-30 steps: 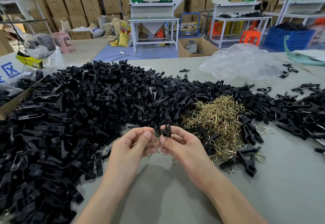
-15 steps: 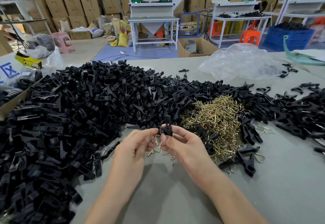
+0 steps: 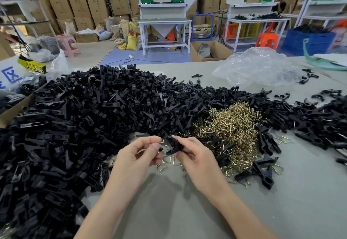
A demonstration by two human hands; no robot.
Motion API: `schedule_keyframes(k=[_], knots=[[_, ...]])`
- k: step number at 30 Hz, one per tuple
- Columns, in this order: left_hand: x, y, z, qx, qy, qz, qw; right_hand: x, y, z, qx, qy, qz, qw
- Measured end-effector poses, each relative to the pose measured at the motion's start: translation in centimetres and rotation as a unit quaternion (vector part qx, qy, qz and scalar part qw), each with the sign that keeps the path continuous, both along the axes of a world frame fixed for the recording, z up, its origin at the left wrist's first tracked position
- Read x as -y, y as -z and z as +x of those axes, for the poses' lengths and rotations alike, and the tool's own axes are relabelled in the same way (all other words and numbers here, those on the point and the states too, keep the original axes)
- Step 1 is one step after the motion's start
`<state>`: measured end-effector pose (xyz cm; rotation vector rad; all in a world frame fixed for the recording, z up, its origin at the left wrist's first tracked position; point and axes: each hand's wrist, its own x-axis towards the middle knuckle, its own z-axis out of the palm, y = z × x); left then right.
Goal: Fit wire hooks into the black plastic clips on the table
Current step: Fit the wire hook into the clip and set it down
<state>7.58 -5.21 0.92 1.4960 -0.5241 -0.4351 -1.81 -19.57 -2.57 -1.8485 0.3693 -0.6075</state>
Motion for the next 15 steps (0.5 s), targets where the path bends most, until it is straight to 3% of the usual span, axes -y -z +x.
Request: schedule_keyframes(k=[15], knots=[[-0.02,0.22,0.28,0.014,0.042,0.057,0.997,0.38,-0.33,-0.56,0.016,0.024,-0.127,0.992]])
